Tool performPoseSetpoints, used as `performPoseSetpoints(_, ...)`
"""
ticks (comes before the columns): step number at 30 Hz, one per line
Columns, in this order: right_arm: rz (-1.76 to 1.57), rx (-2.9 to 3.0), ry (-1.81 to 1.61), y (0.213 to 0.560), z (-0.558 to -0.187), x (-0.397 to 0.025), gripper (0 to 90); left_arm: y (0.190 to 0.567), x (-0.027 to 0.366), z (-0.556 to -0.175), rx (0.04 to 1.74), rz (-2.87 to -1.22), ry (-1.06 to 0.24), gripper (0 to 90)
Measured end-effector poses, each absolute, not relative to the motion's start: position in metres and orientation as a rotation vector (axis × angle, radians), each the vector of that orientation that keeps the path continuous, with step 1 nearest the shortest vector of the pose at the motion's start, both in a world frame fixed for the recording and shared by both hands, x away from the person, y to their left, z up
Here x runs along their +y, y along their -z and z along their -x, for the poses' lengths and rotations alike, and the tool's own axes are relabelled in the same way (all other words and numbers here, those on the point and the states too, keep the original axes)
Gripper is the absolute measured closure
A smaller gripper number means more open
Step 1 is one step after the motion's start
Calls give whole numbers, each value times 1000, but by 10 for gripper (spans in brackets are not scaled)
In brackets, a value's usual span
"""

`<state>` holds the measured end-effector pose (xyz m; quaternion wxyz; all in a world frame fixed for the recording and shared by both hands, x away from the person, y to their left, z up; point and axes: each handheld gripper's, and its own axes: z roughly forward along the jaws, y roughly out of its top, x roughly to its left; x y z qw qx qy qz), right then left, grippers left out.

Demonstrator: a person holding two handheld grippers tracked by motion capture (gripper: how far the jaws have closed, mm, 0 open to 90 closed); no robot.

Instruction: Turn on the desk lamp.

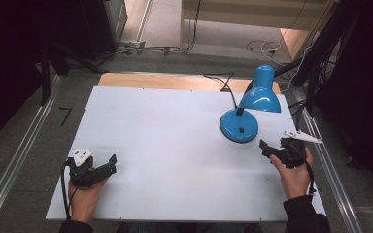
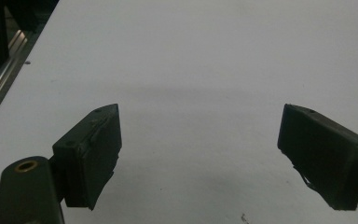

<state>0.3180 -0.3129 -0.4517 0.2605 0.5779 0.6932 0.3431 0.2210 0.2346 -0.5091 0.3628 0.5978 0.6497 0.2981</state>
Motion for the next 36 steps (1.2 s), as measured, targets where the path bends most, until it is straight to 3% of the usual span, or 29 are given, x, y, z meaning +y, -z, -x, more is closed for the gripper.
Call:
performPoseSetpoints(25,-1508,1915,-961,462,-345,-283,207,510,235,-222,1671,-1551,-764,143)
performPoseSetpoints(36,-1501,1910,-951,469,-356,-280,281,510,235,-222,1665,-1545,-759,143)
